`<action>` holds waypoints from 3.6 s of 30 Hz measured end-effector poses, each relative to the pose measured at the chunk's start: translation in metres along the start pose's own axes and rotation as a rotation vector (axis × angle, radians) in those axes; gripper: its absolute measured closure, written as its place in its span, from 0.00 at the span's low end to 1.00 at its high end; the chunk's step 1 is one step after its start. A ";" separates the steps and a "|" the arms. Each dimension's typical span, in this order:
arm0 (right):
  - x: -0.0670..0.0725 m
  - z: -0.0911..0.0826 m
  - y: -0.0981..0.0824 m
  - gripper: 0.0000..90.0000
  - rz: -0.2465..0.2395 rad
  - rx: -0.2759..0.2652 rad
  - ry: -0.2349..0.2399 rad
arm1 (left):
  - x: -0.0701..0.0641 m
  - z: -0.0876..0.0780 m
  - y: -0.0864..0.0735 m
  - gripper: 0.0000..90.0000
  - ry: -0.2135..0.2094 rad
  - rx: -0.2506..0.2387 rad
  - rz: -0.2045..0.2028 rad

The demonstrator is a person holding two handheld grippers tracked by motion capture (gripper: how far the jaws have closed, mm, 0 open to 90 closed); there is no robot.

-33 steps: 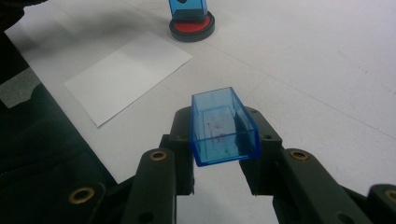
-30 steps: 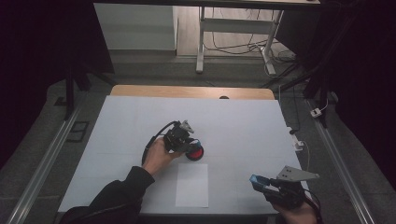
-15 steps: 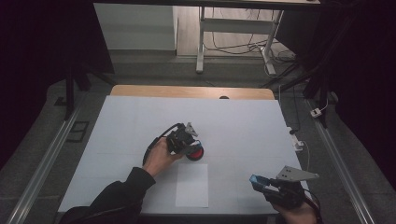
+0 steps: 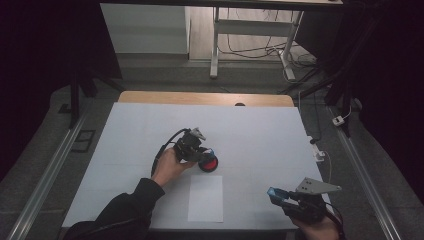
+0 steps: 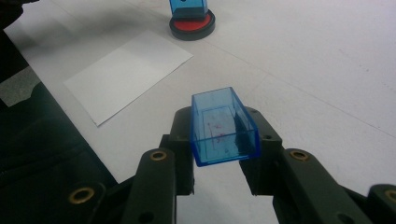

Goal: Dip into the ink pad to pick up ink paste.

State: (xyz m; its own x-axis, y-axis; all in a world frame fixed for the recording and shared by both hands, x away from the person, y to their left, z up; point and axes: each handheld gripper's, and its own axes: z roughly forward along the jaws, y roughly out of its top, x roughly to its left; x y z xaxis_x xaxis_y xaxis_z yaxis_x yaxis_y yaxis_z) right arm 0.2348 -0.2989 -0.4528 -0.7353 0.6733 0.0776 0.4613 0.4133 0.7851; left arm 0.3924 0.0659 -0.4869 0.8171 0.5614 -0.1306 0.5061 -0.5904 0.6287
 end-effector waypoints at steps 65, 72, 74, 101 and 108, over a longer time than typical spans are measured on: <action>0.000 -0.001 -0.001 0.76 0.002 -0.005 -0.001 | -0.015 0.002 0.004 0.78 0.037 0.019 0.057; 0.000 -0.001 -0.001 0.76 0.002 -0.002 -0.004 | -0.013 0.003 0.003 0.78 0.021 0.014 0.020; 0.000 -0.001 -0.001 0.76 0.003 -0.001 -0.003 | -0.012 0.003 0.003 0.78 0.017 0.014 0.017; 0.000 -0.001 0.000 0.76 0.004 0.004 0.001 | -0.018 0.004 0.004 0.78 0.049 0.033 0.021; 0.000 -0.001 0.000 0.76 0.003 0.005 0.002 | -0.008 0.004 0.002 0.78 -0.004 0.018 -0.027</action>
State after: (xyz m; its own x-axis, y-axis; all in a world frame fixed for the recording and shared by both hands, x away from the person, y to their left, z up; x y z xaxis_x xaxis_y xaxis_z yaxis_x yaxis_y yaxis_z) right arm 0.2343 -0.2997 -0.4527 -0.7351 0.6731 0.0810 0.4656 0.4144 0.7820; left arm 0.3880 0.0583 -0.4874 0.8043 0.5749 -0.1504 0.5326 -0.5853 0.6113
